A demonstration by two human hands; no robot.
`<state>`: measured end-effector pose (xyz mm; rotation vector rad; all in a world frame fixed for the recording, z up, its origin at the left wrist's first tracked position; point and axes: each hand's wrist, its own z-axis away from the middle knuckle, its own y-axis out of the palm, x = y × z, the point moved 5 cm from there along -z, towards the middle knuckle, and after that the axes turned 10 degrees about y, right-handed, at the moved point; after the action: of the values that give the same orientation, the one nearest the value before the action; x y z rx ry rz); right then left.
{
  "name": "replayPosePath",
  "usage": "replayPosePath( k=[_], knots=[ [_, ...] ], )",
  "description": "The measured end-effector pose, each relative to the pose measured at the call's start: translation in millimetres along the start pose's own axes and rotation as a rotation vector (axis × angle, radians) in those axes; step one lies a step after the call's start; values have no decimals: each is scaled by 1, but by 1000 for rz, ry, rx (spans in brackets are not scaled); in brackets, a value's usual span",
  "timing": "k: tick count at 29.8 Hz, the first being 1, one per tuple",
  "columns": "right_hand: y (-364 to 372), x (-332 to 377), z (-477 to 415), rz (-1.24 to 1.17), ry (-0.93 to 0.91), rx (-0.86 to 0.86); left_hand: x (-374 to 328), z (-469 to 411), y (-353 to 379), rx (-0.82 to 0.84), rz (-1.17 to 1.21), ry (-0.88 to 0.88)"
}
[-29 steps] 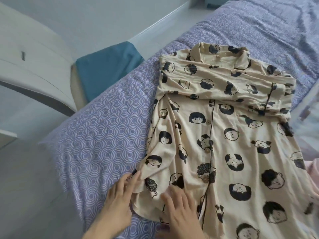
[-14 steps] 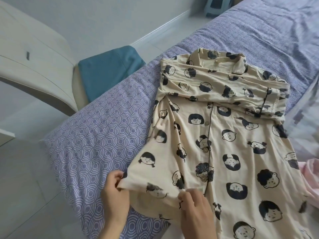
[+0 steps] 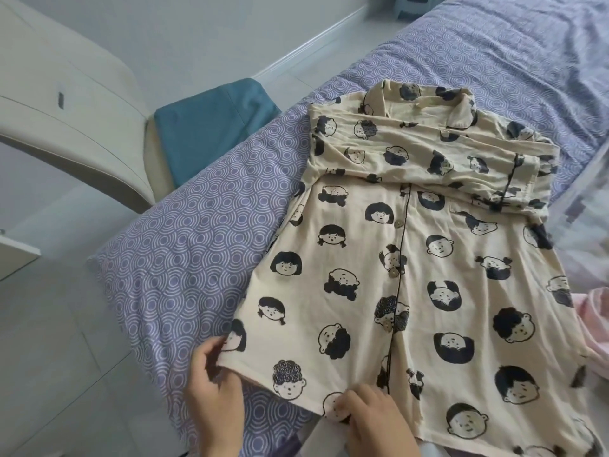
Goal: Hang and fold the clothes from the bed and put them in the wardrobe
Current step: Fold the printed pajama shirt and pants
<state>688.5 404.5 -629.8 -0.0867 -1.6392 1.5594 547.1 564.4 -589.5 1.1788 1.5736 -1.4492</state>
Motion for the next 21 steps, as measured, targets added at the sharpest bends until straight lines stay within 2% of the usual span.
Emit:
replayPosePath(
  k=[2,4,6,7,9,11,13,16,18,20,21],
  knots=[
    [-13,1,-4,-222,117,112,-8,9,13,115,67,-41],
    [-22,3,-6,-559,292,168,-17,17,26,205,92,-58],
    [-38,-2,-7,-884,473,194,-33,30,46,290,113,-10],
    [-50,10,-14,-1012,503,212,-41,35,49,321,134,50],
    [-84,6,-16,-1180,577,109,-68,52,71,462,154,207],
    [-114,-19,-9,-1244,683,-93,-90,69,89,638,170,316],
    [-136,-69,9,-914,765,-256,-103,83,105,684,157,455],
    [-134,-148,46,-343,965,-366,-105,79,103,546,182,510],
    [-132,-183,63,-215,1072,-307,-102,78,103,464,135,521],
    [-126,-201,68,-240,1139,-223,-100,72,98,402,32,533],
    [-123,-212,71,-200,1151,-182,-100,67,98,402,-2,485]
  ],
)
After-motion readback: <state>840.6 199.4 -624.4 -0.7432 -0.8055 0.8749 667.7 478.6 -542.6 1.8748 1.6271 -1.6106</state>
